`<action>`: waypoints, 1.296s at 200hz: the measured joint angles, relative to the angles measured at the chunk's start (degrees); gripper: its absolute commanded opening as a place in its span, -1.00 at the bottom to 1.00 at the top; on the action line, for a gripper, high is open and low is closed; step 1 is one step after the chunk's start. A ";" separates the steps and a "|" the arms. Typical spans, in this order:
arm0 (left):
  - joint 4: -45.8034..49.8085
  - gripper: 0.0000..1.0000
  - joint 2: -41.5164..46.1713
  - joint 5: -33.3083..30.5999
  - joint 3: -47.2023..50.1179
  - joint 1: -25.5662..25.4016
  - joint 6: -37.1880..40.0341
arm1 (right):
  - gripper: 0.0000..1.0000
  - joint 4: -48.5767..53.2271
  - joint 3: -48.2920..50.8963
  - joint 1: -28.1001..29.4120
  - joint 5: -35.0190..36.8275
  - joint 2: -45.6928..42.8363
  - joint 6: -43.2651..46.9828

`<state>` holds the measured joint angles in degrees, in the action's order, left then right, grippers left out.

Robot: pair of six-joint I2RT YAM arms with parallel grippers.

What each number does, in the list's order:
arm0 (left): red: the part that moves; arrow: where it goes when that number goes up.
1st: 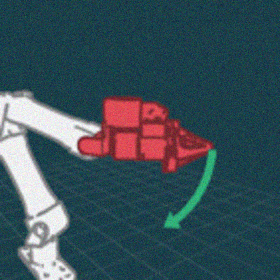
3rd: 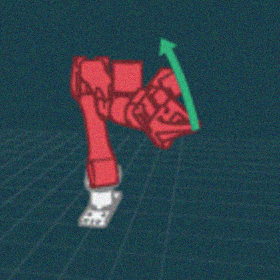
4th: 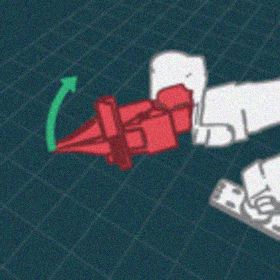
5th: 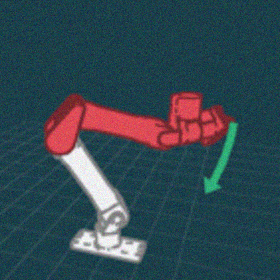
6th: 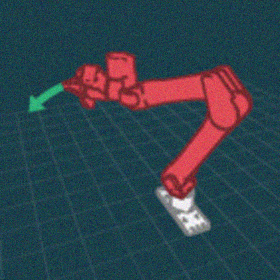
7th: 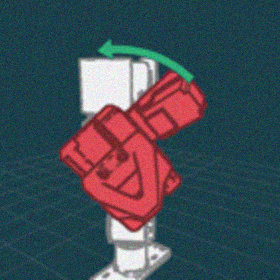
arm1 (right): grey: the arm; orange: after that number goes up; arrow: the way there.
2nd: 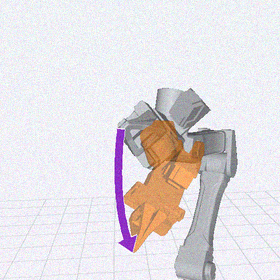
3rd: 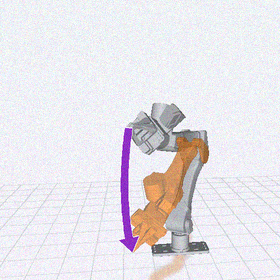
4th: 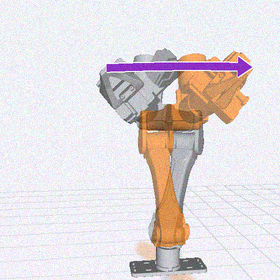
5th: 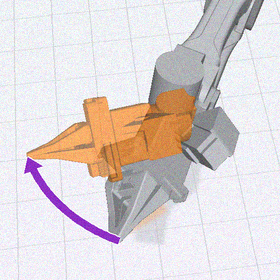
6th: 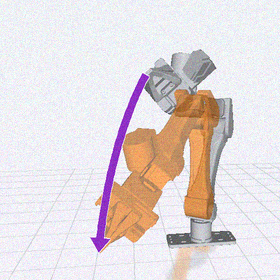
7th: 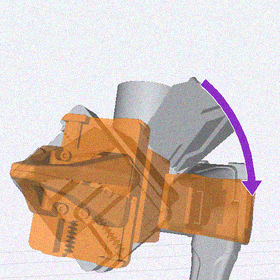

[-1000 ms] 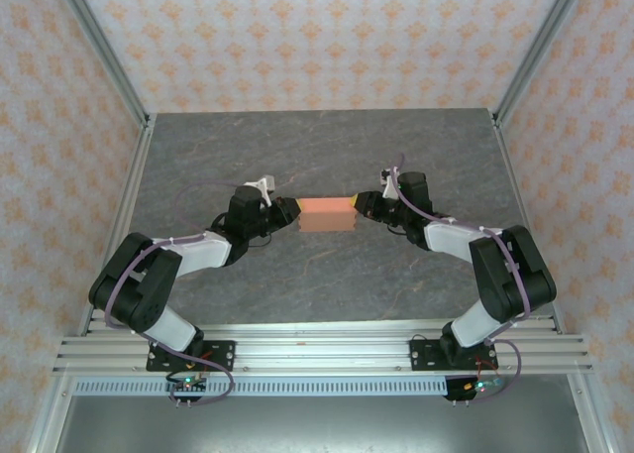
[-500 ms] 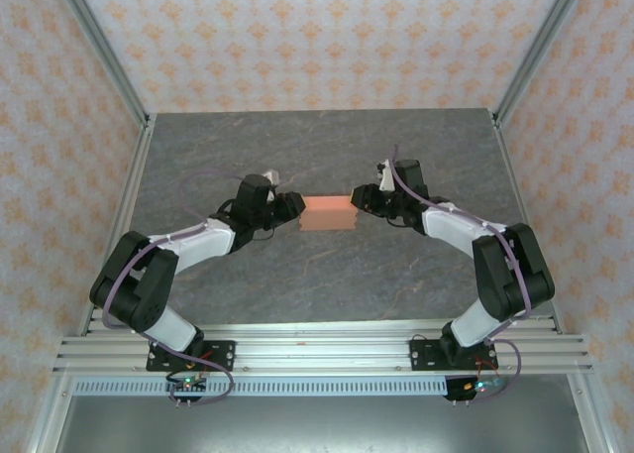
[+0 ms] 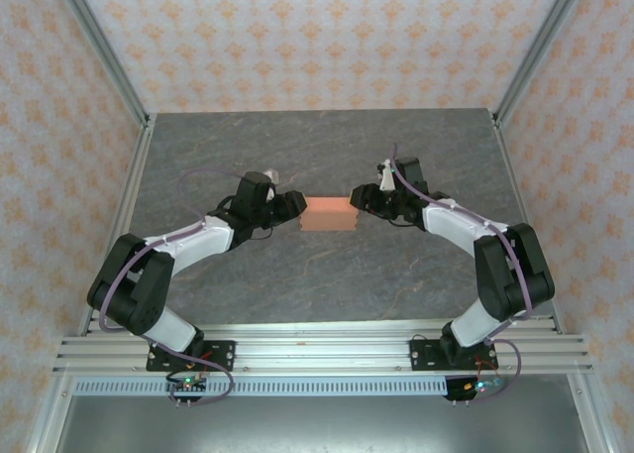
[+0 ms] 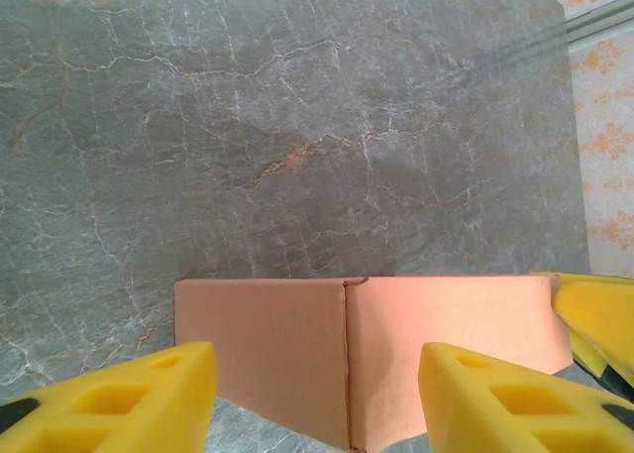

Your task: Fold the paper box

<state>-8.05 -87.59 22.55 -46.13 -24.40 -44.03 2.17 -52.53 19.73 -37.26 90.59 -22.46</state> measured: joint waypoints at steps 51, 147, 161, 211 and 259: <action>-0.85 -0.04 -0.42 2.71 0.20 -0.42 -0.07 | -0.13 -0.70 1.36 0.46 -1.66 -0.55 -0.02; -5.81 -0.17 1.53 4.57 5.11 -1.79 2.12 | -0.24 -1.77 7.37 1.64 -2.43 -6.49 2.10; -6.58 -0.16 2.60 4.48 6.62 -2.36 2.34 | -0.24 -1.75 8.61 2.14 -2.36 -7.96 3.04; -9.11 -0.15 5.66 1.38 11.19 -5.68 2.23 | -0.24 -1.73 12.22 3.98 -0.31 -11.96 5.18; -6.88 -0.09 6.10 -4.17 14.53 -11.50 0.98 | -0.18 -1.27 15.32 5.81 1.51 -11.78 5.60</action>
<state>-14.94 -81.49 18.37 -31.59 -35.90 -43.05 0.91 -37.21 25.54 -35.75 78.81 -16.86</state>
